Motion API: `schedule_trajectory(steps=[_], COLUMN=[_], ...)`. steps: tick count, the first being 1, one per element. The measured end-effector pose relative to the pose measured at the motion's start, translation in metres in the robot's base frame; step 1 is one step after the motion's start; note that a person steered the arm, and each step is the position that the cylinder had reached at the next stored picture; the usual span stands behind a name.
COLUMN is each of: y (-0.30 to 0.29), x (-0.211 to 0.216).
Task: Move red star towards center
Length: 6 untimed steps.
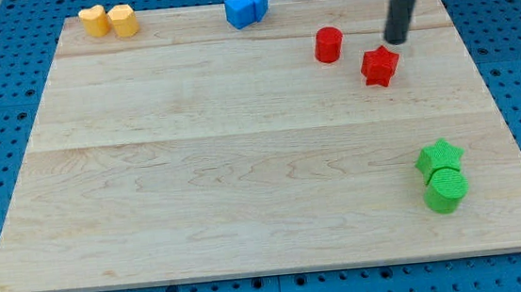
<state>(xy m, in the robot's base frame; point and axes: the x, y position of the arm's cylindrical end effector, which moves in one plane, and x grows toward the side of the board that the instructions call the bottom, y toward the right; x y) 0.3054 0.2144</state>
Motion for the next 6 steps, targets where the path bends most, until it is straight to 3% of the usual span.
schedule_trajectory(steps=[1,3,5,6], y=[-0.023,-0.13,-0.138,-0.169], x=[0.043,0.068,0.097,0.114])
